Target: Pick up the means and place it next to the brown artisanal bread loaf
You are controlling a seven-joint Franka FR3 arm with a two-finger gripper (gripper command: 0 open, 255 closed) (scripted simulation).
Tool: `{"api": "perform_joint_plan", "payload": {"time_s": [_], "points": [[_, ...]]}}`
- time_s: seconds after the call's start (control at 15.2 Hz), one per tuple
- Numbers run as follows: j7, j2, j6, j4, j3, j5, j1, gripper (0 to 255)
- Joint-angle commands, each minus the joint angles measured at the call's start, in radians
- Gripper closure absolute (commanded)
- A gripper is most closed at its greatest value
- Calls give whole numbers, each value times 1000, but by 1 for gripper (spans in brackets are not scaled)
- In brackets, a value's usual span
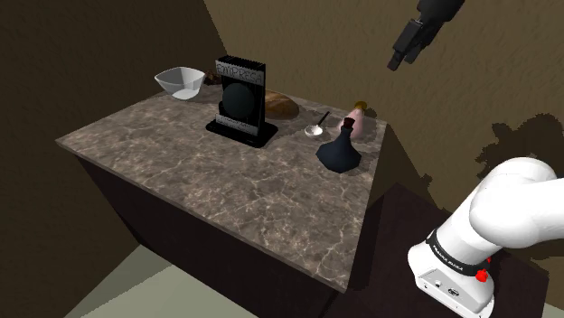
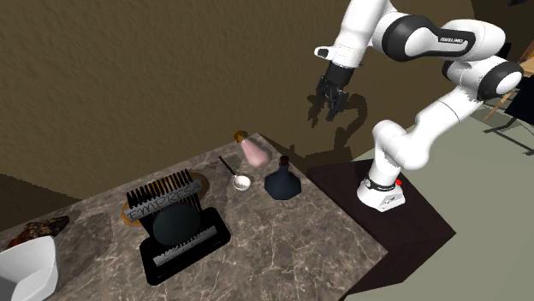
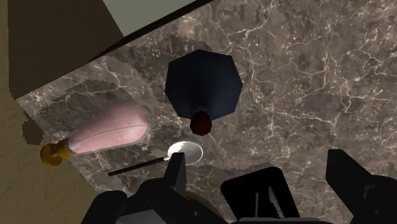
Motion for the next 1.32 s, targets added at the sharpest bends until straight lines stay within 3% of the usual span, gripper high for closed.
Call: {"api": "perform_joint_plan", "payload": {"time_s": [0.0,0.66,1.25], "points": [[0,0,0,0,0,0,0,0],[-48,198,278,-151,-27,-42,-3,0],[-82,457,518,-189,-52,-75,-8,0]]}}
